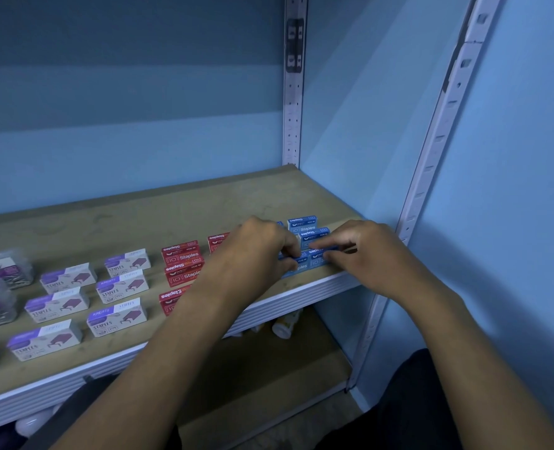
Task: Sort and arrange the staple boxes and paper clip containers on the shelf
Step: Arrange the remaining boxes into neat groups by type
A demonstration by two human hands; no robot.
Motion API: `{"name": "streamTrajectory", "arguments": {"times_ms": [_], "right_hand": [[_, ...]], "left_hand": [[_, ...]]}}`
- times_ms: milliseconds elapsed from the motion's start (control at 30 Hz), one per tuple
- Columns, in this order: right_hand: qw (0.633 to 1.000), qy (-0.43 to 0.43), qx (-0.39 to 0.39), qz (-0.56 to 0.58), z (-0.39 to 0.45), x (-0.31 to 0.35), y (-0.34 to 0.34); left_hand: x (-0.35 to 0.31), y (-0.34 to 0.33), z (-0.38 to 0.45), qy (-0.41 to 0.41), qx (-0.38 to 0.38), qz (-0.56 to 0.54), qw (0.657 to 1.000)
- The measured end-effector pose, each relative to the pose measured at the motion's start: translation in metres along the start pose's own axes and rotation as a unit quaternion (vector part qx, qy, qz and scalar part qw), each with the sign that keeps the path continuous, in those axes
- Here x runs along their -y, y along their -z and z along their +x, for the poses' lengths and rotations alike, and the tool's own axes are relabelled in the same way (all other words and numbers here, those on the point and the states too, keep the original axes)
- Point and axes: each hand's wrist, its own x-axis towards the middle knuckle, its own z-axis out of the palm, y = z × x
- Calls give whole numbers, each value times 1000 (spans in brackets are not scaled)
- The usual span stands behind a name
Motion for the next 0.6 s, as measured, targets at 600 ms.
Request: {"name": "streamTrajectory", "arguments": {"times_ms": [600], "right_hand": [[998,10,-41,41,32,-11,-5]], "left_hand": [[4,4,11,44,-55,32,997]]}}
